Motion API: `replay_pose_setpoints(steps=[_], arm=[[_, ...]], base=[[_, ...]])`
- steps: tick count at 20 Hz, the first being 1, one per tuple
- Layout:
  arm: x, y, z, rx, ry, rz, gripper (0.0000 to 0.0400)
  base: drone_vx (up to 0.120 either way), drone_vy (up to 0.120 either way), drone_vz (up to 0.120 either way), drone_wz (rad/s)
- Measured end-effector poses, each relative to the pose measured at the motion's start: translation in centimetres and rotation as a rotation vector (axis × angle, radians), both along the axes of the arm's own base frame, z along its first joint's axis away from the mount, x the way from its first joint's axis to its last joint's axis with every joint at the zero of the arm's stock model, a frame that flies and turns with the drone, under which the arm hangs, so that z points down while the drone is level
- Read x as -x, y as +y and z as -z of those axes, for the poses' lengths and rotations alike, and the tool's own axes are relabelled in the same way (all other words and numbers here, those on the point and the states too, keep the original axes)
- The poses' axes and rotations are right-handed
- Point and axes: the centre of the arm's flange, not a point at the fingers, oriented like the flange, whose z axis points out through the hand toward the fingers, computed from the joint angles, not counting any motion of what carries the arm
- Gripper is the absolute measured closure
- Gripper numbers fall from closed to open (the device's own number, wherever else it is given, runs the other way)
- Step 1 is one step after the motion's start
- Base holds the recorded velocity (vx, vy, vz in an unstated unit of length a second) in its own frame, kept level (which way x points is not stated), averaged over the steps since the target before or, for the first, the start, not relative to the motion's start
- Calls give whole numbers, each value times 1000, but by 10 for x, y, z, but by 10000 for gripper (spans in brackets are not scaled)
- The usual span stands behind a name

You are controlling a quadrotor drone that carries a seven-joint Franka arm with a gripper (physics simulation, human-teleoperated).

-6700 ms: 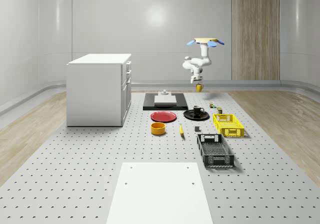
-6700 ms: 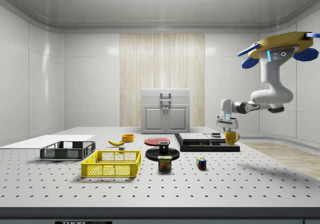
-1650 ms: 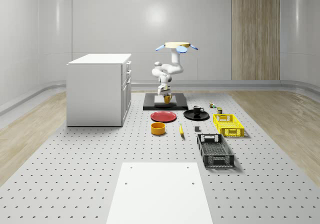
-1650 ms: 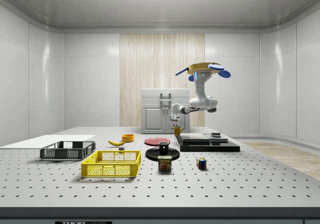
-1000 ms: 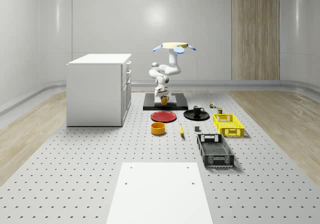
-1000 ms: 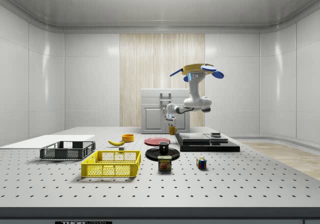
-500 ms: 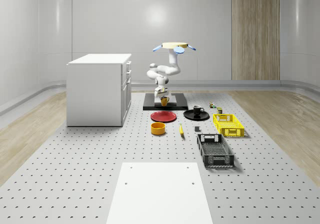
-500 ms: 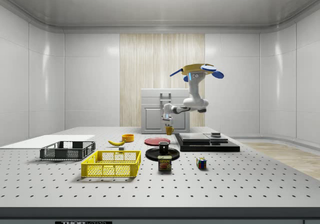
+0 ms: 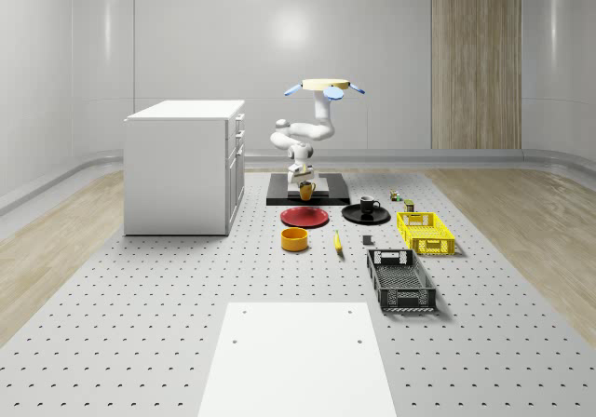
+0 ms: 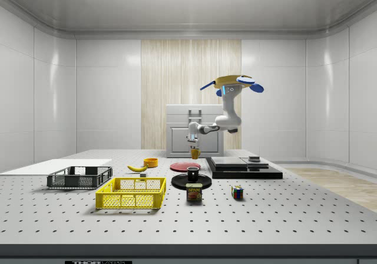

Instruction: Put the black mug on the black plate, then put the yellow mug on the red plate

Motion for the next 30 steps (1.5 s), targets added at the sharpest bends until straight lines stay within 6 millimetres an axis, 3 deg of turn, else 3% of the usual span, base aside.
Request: replay_pose_setpoints(steps=[7,14,26,30], arm=[[-14,-10,-22,0,0,0,300],[-19,-13,-40,0,0,0,300],[-20,-14,-72,0,-1,0,300],[-20,-14,-77,0,-1,0,120]], base=[[6,0,0,0],[103,0,0,0],[0,0,0,0],[0,0,0,0]])
